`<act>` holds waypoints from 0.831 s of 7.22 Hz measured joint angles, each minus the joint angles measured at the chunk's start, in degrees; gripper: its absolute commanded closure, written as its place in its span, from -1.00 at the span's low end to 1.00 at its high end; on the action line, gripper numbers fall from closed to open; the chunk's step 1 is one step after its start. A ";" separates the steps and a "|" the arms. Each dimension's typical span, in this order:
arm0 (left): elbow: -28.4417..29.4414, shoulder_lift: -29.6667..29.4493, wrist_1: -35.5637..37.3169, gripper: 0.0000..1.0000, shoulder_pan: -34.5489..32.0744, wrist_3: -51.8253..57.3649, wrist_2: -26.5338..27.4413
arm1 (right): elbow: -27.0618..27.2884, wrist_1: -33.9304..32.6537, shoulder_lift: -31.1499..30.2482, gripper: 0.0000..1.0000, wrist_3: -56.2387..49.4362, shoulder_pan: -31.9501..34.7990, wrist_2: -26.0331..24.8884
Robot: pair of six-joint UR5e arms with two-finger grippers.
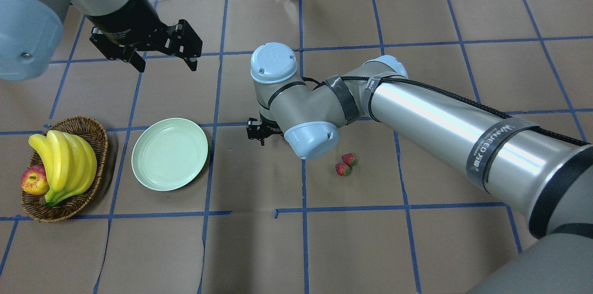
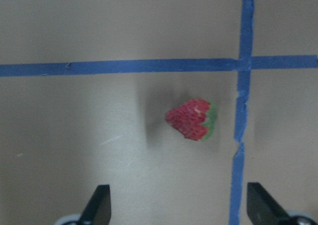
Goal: Collect all strawberries into plate
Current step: 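Carry the strawberry toward the plate and release it on the table, then return the right gripper to the remaining strawberries and grasp one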
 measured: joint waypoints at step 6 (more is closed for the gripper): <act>-0.17 -0.05 0.00 -1.00 0.00 -0.08 0.00 | 12.55 3.75 -6.49 -0.86 -0.19 -12.97 -6.71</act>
